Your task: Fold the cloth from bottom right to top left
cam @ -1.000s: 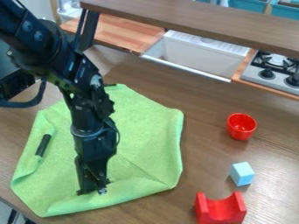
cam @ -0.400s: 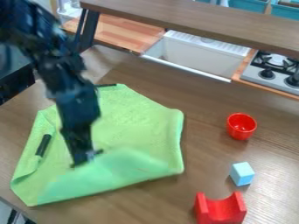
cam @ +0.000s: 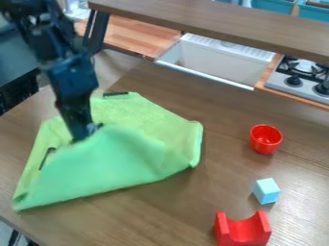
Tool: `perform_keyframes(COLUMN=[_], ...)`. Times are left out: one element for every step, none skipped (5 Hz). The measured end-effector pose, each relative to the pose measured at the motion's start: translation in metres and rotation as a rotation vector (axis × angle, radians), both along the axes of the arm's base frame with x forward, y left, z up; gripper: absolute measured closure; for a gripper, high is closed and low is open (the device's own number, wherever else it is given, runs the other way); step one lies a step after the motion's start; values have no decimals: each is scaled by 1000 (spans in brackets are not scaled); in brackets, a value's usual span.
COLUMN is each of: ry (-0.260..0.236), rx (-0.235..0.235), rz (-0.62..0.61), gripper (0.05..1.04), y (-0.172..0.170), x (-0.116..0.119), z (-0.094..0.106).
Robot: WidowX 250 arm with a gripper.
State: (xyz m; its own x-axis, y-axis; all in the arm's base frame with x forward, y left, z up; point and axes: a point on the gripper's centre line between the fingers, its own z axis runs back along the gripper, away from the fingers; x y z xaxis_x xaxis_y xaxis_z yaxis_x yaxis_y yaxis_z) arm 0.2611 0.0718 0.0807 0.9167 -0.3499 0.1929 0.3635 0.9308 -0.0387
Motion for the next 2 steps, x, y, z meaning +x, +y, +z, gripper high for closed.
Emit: perform_keyframes(ry=[19,73], rx=[57,102], rz=[22,43], gripper=[1034,1034], y=[13,26], x=[29,64], z=[0,-1])
